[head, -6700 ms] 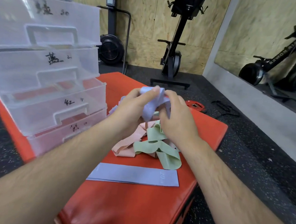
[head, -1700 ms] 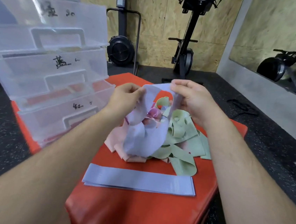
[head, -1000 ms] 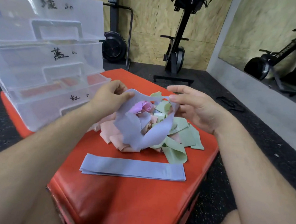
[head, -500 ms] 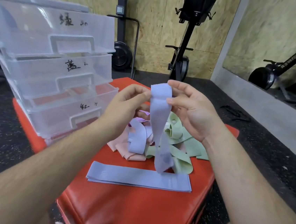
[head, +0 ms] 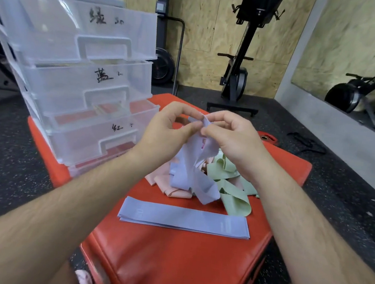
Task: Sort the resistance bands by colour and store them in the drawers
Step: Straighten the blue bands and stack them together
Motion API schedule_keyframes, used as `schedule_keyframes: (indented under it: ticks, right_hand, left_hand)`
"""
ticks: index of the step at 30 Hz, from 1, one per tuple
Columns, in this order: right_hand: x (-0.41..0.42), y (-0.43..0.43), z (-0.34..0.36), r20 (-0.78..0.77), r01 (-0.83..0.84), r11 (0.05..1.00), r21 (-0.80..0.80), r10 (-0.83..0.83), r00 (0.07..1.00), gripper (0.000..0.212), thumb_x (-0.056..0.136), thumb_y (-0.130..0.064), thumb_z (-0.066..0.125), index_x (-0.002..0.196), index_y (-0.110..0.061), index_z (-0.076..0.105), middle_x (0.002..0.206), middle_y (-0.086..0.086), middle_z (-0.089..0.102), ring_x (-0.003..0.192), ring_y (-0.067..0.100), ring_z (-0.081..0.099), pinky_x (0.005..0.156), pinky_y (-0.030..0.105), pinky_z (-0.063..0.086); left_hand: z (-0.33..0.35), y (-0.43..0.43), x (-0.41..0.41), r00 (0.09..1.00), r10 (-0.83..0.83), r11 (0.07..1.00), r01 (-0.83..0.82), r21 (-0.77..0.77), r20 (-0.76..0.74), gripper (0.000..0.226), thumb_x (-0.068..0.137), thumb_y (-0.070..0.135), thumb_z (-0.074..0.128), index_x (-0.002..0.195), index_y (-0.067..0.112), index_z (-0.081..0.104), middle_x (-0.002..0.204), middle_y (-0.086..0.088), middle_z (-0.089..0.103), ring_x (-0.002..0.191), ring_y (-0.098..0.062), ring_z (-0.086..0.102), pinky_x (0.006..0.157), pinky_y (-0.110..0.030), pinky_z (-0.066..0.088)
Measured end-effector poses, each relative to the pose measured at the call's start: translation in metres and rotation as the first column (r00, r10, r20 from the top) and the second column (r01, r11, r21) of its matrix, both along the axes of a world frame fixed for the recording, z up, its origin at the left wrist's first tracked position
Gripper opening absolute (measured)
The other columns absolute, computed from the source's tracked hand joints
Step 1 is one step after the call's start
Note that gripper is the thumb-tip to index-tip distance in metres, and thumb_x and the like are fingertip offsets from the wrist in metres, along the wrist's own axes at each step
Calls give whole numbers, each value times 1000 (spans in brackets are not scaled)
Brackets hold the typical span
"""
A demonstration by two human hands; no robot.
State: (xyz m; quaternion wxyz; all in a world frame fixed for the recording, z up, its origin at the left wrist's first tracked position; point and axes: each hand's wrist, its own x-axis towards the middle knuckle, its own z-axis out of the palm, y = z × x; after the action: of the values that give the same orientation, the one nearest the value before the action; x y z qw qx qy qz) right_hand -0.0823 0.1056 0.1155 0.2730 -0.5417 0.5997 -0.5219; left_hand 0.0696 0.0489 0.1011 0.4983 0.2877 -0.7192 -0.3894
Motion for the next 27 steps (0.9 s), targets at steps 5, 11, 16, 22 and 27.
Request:
schedule_keyframes:
  ticks: [5,11,16,22,27]
  right_hand:
    - [-2,5,1,-56,8,999,52,-5,998,30,86,-19,52,93,-29,79,101,-2,76,105,30,68,93,56,55]
    - [-7,6,-1,-88,-8,1000,26,10,996,28,96,-19,54,96,-33,77,85,-2,69,87,21,65,87,40,53]
    - [-7,8,-1,-42,-3,999,-46,1,999,8,96,-27,65,99,-30,72,97,18,73,85,34,66,83,54,55]
    - [-9,11,2,-19,25,997,-70,-26,999,12,95,-26,69,98,-14,69,69,6,67,60,11,63,59,26,53]
    - [-5,6,0,-72,125,976,-178,-140,988,21,102,-30,54,99,-13,65,87,-6,63,70,0,56,67,19,46]
  left_hand:
    - [-5,-8,5,994,43,996,-35,-83,102,6,95,16,62,95,22,64,101,8,66,89,-4,61,72,-24,47]
    - [-1,0,4,987,-157,987,156,30,36,18,90,15,71,99,13,56,93,4,64,77,-4,61,60,-13,45]
    - [0,-1,5,988,-136,991,135,27,68,35,82,17,80,106,16,54,99,-10,66,74,-18,61,53,-19,46]
    - [2,-5,7,995,-62,996,67,-64,76,7,97,28,61,93,26,66,94,-15,65,80,-31,60,76,-51,53]
    - [14,-5,11,997,-33,994,40,-102,66,11,95,21,66,91,31,68,92,7,43,69,3,45,67,-9,42]
